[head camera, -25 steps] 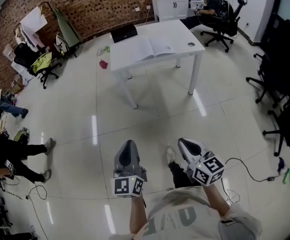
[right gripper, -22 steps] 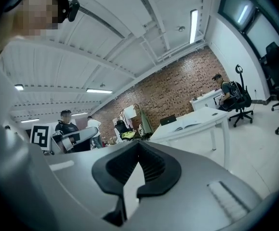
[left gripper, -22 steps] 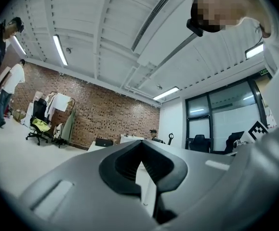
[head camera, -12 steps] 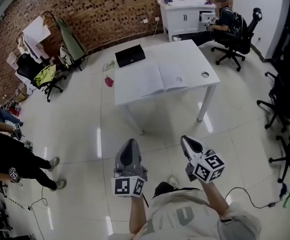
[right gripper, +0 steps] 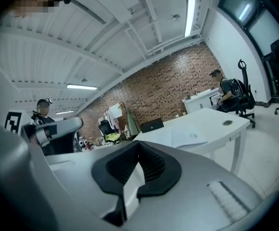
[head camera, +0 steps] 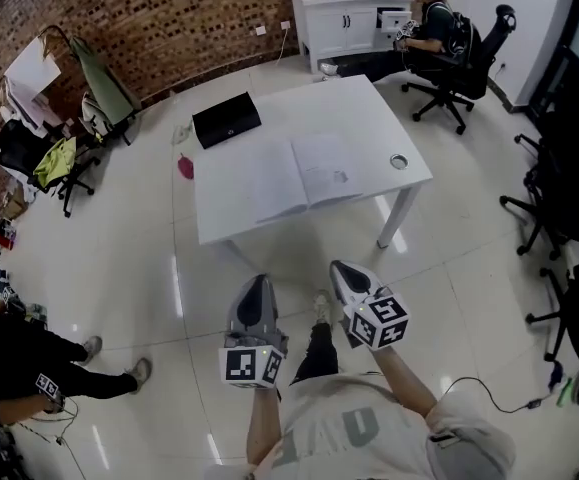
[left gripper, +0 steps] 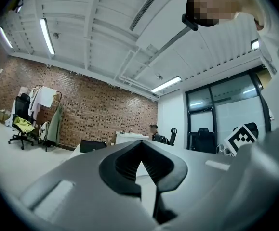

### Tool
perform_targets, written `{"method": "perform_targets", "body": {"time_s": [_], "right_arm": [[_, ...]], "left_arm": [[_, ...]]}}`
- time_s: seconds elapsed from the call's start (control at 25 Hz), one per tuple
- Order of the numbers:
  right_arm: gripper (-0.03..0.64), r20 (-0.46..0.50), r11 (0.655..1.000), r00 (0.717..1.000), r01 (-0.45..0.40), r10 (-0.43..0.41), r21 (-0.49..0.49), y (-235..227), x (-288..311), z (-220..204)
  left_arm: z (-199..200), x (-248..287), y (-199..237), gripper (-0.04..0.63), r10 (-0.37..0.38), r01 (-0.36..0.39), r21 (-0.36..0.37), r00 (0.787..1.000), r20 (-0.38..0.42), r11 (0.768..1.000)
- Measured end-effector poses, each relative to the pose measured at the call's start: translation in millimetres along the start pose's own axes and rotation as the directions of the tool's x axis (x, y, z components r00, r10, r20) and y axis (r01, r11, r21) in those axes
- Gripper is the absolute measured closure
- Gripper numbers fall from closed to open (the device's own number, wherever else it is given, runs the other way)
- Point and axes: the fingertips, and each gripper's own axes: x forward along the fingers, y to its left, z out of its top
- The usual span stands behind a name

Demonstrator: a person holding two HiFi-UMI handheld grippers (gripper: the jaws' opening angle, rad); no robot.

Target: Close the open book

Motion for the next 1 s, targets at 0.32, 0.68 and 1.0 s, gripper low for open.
{"method": "perform_targets", "body": {"time_s": [0.32,0.68,1.0], "right_arm": [[0.497,-0.191,0.996,0.978,0.085,-0.085,-0.007,-101.5,132.7,-41.2],[0.321,-0.342,0.933,0.939,0.159,-0.042,0.321,-171.7,208.1,-80.2],[0.337,-0.263,0.845,0.965,0.154,-0.016,0.513,-188.5,213.3,-69.2]], "left_arm": [[-36.7,139.6,68.3,0.581,-0.001,0.001,0.028,1.000,-0.023,1.000],[-66.5,225.1,107.9,0.581,-0.015,0.019,0.055,0.998,-0.068,0.998],[-75.0,255.9,121.4,0.581,-0.013,0.017,0.046,0.996,-0.088,0.999]]}}
